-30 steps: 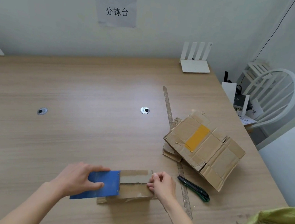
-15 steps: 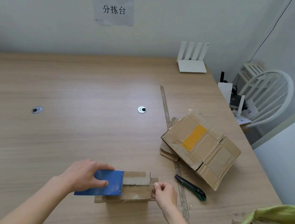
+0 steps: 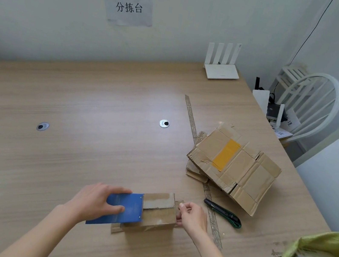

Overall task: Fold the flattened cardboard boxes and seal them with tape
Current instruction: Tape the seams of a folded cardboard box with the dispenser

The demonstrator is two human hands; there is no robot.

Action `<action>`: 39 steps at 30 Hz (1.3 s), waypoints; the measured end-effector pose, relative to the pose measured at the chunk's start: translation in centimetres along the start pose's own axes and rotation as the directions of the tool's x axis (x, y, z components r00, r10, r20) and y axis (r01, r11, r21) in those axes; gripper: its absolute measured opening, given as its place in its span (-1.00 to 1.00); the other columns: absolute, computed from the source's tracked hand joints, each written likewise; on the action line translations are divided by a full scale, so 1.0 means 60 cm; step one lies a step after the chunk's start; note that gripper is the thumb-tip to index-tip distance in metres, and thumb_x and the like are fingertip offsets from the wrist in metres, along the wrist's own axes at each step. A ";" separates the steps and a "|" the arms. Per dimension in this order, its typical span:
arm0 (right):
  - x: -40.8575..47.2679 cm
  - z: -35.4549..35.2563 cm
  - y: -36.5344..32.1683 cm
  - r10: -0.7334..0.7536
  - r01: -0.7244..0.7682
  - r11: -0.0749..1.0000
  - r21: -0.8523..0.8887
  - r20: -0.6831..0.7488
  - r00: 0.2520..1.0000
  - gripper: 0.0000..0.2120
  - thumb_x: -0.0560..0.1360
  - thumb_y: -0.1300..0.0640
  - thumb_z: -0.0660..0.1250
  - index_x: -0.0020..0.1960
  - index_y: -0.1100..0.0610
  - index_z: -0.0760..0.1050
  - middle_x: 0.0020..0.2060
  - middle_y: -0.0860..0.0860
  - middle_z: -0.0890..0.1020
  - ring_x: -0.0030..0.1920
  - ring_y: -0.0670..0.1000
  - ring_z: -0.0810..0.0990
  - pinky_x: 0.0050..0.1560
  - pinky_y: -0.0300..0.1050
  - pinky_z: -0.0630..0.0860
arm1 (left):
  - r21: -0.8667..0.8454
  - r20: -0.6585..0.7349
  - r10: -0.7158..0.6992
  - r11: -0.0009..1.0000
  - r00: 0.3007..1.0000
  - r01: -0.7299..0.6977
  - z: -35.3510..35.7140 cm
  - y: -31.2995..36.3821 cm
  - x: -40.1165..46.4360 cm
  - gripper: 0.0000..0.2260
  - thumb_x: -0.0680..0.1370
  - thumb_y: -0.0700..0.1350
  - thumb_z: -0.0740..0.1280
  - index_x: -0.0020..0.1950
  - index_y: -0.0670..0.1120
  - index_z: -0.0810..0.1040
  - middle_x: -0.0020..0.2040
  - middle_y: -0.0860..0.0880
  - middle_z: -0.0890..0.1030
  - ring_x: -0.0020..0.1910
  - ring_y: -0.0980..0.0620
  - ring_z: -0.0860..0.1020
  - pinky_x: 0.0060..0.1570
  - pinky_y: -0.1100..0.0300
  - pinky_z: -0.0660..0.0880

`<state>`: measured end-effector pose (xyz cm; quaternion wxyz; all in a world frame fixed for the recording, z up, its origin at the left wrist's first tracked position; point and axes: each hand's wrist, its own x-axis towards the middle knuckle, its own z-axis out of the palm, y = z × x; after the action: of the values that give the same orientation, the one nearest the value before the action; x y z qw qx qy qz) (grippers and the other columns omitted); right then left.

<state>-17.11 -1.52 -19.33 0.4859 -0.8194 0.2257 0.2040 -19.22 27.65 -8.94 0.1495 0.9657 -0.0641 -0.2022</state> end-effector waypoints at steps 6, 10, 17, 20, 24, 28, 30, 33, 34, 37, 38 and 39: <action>0.010 0.016 0.015 0.006 -0.006 0.999 0.054 0.005 1.000 -0.90 0.54 -0.01 0.46 -0.10 0.00 0.67 -0.17 -0.03 0.74 -0.20 -0.02 0.74 -0.07 0.02 0.70 | -0.068 -0.018 -0.010 0.998 1.000 0.009 0.009 -0.007 -0.002 -0.64 0.48 0.26 0.33 0.27 0.48 0.40 0.04 0.55 0.40 0.00 0.30 0.43 -0.14 0.40 0.33; 0.017 0.031 0.040 0.142 -0.142 0.989 -0.030 0.017 0.990 -0.24 0.39 -0.20 0.55 0.46 0.09 0.40 0.29 0.06 0.59 0.18 0.09 0.64 0.27 0.05 0.55 | -0.118 -0.022 -0.050 0.992 0.999 0.047 0.016 -0.022 -0.006 -0.62 0.46 0.28 0.34 0.27 0.48 0.42 0.11 0.49 0.47 0.02 0.33 0.45 -0.10 0.39 0.36; -0.034 0.010 -0.028 -0.577 0.667 0.640 -0.381 0.334 0.745 -0.08 0.47 -0.27 0.41 0.64 -0.14 -0.04 0.60 -0.26 -0.04 0.59 -0.20 -0.09 0.58 -0.11 -0.09 | -0.121 -0.015 -0.024 0.992 1.000 0.022 0.015 -0.023 -0.006 -0.61 0.45 0.29 0.32 0.27 0.50 0.41 0.12 0.47 0.50 0.04 0.31 0.49 -0.05 0.36 0.39; -0.021 0.035 -0.053 -0.512 0.818 0.232 -0.526 0.650 0.562 0.17 0.35 -0.31 0.49 0.64 -0.11 -0.24 0.62 -0.16 -0.18 0.60 -0.11 -0.25 0.54 -0.05 -0.34 | -0.115 -0.012 -0.018 0.993 1.000 0.017 0.012 -0.022 -0.006 -0.60 0.46 0.28 0.33 0.29 0.48 0.41 0.09 0.48 0.48 0.03 0.31 0.48 -0.07 0.38 0.38; -0.003 0.057 -0.052 -0.548 0.829 0.114 -0.547 0.662 0.512 0.00 0.41 -0.18 0.49 0.65 -0.04 -0.02 0.60 0.01 0.18 0.59 0.05 0.14 0.54 -0.08 -0.17 | -0.129 -0.010 -0.018 0.991 1.000 0.017 0.011 -0.038 -0.017 -0.60 0.44 0.30 0.31 0.27 0.50 0.40 0.14 0.45 0.50 0.06 0.31 0.49 0.02 0.29 0.46; 0.005 0.054 -0.043 -0.596 0.837 0.105 -0.538 0.639 0.486 -0.04 0.37 -0.26 0.48 0.62 -0.07 0.10 0.51 -0.04 0.32 0.50 0.02 0.31 0.54 -0.06 0.10 | -0.171 0.007 -0.020 0.985 1.000 0.021 0.006 -0.062 -0.040 -0.58 0.41 0.29 0.31 0.27 0.51 0.41 0.11 0.44 0.55 0.01 0.32 0.53 -0.04 0.26 0.51; 0.005 0.055 -0.040 -0.598 0.840 0.082 -0.537 0.648 0.472 -0.04 0.37 -0.26 0.47 0.63 -0.09 0.07 0.52 -0.05 0.32 0.50 0.01 0.31 0.53 -0.07 0.10 | -0.169 -0.010 -0.057 0.984 0.998 0.055 0.002 -0.087 -0.060 -0.58 0.42 0.28 0.32 0.26 0.52 0.41 0.11 0.48 0.53 0.01 0.38 0.50 -0.05 0.32 0.49; 0.006 0.051 -0.033 -0.583 0.839 0.073 -0.539 0.660 0.474 -0.03 0.40 -0.22 0.47 0.64 -0.12 0.01 0.54 -0.05 0.29 0.52 0.01 0.28 0.52 -0.10 0.00 | -0.142 -0.016 -0.105 0.985 0.994 0.102 -0.005 -0.127 -0.090 -0.59 0.42 0.29 0.33 0.26 0.53 0.40 0.11 0.51 0.51 0.03 0.44 0.48 -0.07 0.39 0.44; 0.005 0.050 -0.035 -0.579 0.837 0.065 -0.543 0.663 0.475 -0.03 0.41 -0.22 0.46 0.64 -0.13 -0.01 0.55 -0.06 0.28 0.53 0.00 0.26 0.51 -0.11 -0.03 | -0.130 -0.012 -0.121 0.984 0.993 0.118 -0.009 -0.139 -0.098 -0.59 0.42 0.29 0.33 0.25 0.53 0.40 0.11 0.51 0.51 0.03 0.43 0.48 -0.08 0.39 0.44; 0.003 0.043 -0.041 -0.548 0.824 0.055 -0.564 0.673 0.497 -0.04 0.44 -0.24 0.43 0.65 -0.17 -0.08 0.58 -0.09 0.20 0.57 -0.03 0.17 0.52 -0.13 -0.12 | -0.096 0.005 -0.171 0.981 0.985 0.171 -0.019 -0.168 -0.115 -0.60 0.42 0.30 0.32 0.25 0.53 0.41 0.08 0.48 0.53 0.01 0.36 0.51 -0.09 0.39 0.44; 0.003 0.041 -0.042 -0.538 0.818 0.050 -0.573 0.675 0.505 -0.03 0.45 -0.24 0.43 0.65 -0.17 -0.09 0.59 -0.09 0.19 0.57 -0.03 0.15 0.53 -0.14 -0.13 | -0.073 0.010 -0.183 0.980 0.983 0.183 -0.020 -0.175 -0.119 -0.59 0.41 0.31 0.31 0.25 0.53 0.40 0.07 0.46 0.54 -0.01 0.32 0.52 -0.08 0.36 0.46; 0.001 0.039 -0.044 -0.529 0.814 0.043 -0.579 0.678 0.510 -0.03 0.45 -0.25 0.42 0.64 -0.18 -0.11 0.59 -0.09 0.18 0.57 -0.03 0.14 0.53 -0.14 -0.14 | -0.055 0.016 -0.193 0.980 0.981 0.194 -0.018 -0.181 -0.123 -0.59 0.40 0.31 0.30 0.25 0.53 0.40 0.05 0.44 0.55 -0.03 0.28 0.53 -0.09 0.35 0.46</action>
<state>-15.82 1.68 -18.57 0.0599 -0.9031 -0.4003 0.1438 -24.78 39.60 -8.67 0.1557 0.9618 0.0350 -0.2226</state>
